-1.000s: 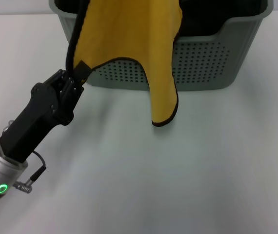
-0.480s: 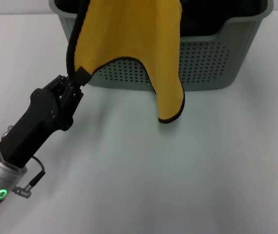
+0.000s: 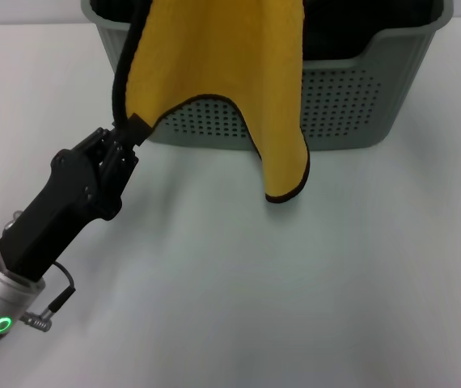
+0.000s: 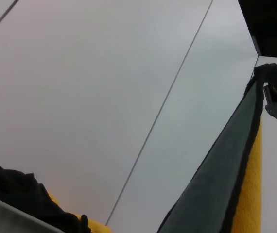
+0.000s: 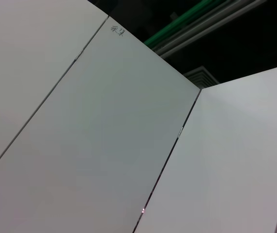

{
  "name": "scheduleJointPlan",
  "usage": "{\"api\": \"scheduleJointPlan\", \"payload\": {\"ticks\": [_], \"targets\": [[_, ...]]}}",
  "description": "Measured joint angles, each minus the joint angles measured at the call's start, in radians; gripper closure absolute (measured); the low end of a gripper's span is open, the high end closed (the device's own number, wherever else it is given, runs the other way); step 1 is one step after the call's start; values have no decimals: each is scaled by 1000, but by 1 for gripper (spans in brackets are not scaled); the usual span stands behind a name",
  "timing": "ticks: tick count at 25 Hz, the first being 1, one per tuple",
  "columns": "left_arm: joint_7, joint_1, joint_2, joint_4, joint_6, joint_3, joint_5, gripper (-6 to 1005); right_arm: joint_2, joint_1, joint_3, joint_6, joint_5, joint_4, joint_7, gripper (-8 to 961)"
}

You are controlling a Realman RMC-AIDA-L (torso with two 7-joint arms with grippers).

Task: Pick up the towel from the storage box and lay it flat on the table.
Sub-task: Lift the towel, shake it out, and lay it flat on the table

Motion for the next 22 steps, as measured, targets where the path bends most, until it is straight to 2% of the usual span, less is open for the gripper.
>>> {"api": "scheduleJointPlan", "payload": {"ticks": [5,9,11,16,20,21,22], "targets": [[-2,0,2,0,0,-3,4,873,-1,-1,-2,-5,-2,2,8,926],[-5,0,14,0,41,-9,-3,967,-6,-14,-8,-21,-36,-1,91,925],[-13,-1,37,4,92,-8,-2,990,-7,-28,-9,-44,-85,-6,172,924],[-91,-30,126,14,230,0,84,990,-8,-104,-4,-138,-238,-54,364,923],[-168,-33,180,64,253,0,105,989,-15,-217,0,-208,-327,-154,478,921],[-181,-30,193,87,253,0,116,989,-19,-274,9,-250,-354,-211,515,921],[-187,-29,200,102,253,0,129,989,-19,-274,9,-250,-354,-211,515,921]]}}
